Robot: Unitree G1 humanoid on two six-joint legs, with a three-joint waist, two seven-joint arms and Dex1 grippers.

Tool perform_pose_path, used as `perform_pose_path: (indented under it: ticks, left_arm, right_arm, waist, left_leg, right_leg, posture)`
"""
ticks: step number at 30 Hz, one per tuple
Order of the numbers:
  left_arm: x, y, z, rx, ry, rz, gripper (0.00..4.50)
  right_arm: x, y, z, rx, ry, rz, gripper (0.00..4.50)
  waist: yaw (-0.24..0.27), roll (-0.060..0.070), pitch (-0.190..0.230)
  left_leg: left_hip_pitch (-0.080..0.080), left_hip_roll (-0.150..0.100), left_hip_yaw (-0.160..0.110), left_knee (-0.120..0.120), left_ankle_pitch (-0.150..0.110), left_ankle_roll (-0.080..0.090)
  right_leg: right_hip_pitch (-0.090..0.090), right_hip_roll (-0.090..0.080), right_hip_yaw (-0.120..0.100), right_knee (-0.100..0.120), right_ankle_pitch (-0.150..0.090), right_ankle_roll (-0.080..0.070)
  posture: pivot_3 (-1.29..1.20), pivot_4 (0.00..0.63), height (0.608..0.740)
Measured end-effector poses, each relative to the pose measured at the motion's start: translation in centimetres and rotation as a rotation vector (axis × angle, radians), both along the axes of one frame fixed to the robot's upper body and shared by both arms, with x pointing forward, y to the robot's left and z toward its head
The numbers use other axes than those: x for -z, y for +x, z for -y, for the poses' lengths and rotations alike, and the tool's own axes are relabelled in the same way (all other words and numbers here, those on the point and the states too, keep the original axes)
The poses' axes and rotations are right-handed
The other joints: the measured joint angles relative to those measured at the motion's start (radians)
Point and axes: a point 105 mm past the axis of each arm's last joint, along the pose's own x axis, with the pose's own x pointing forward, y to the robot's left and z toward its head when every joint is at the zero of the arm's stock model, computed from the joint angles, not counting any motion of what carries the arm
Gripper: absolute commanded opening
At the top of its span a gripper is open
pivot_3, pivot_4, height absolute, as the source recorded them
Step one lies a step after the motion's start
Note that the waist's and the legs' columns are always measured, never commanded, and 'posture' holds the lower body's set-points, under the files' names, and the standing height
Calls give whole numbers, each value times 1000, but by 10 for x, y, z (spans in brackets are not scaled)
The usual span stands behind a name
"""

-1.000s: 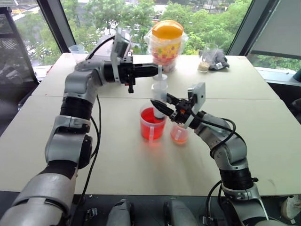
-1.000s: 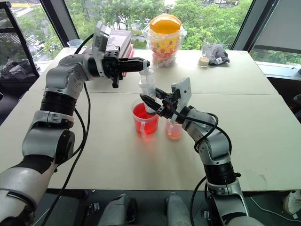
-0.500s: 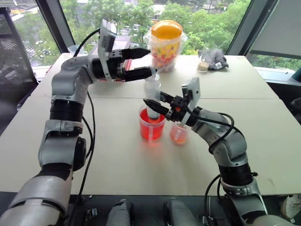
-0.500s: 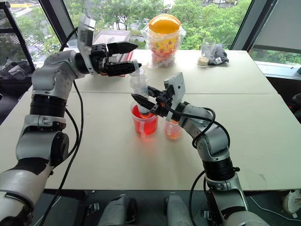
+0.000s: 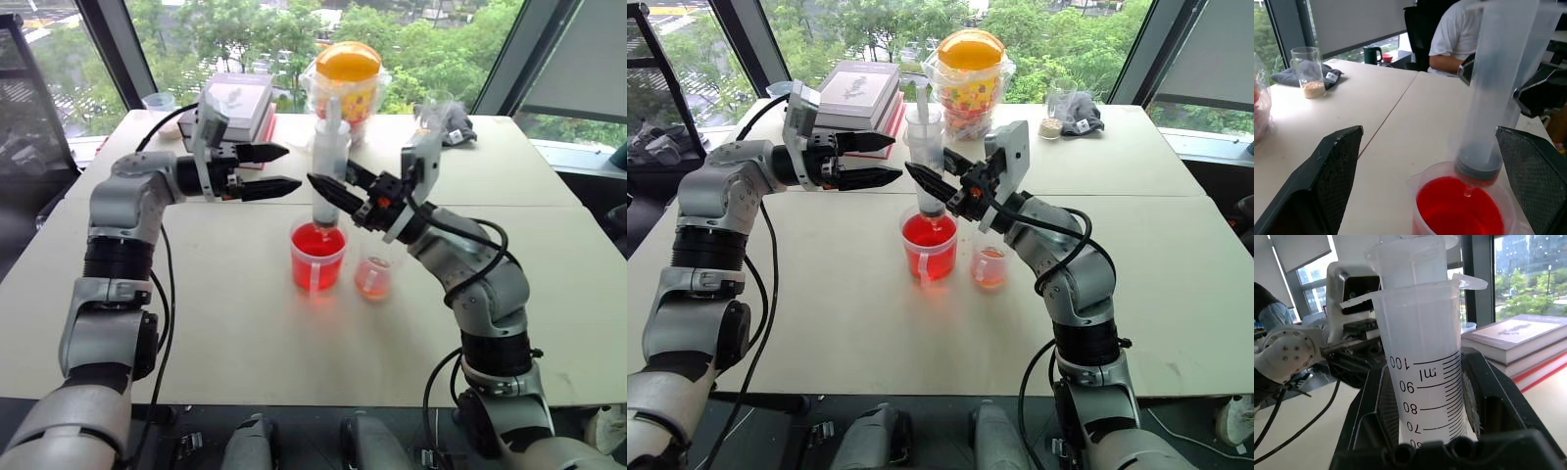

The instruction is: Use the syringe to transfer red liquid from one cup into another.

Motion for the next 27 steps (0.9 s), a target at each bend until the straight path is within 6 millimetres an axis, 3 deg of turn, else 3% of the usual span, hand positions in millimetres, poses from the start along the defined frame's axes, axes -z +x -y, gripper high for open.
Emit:
perform_pose_path:
  ticks: [5,9,11,14,22,27]
  left_arm:
    - [0,0,3,4,-4,1,4447]
    - [3,0,10,22,-5,-6,4447]
    - [3,0,13,33,-7,-8,4447]
    - [4,1,17,45,-16,-12,4447]
    - [-17,3,40,116,-56,41,4447]
    - [-32,3,56,173,-80,77,4447]
  right_arm:
    - [-38,-9,24,57,64,67,1394]
    - [-51,-15,54,147,74,86,1394]
    - [-40,-16,68,196,68,57,1394]
    - [-3,-12,83,258,49,-61,1394]
    - [43,-14,75,274,34,-166,1394]
    - [46,-14,73,282,31,-154,1394]
  waist:
    - [2,0,0]
    - [1,0,0]
    - [1,0,0]
    - [-1,0,0]
    - [0,0,0]
    - [1,0,0]
  left_leg:
    - [0,0,0,0,0,0]
    - [0,0,0,0,0,0]
    - [0,0,-1,-1,0,0]
    - [0,0,0,-1,0,0]
    - [0,-1,-1,0,0,0]
    - [0,-1,-1,0,0,0]
  right_leg:
    - [0,0,0,0,0,0]
    - [0,0,0,-1,0,0]
    - [1,0,0,-2,0,0]
    - [0,0,0,-2,0,0]
    - [1,0,0,-2,0,0]
    - [1,0,0,-3,0,0]
  posture:
    - [0,150,740]
    - [0,150,740]
    - [0,150,740]
    - [0,150,740]
    - [0,150,740]
    - [0,150,740]
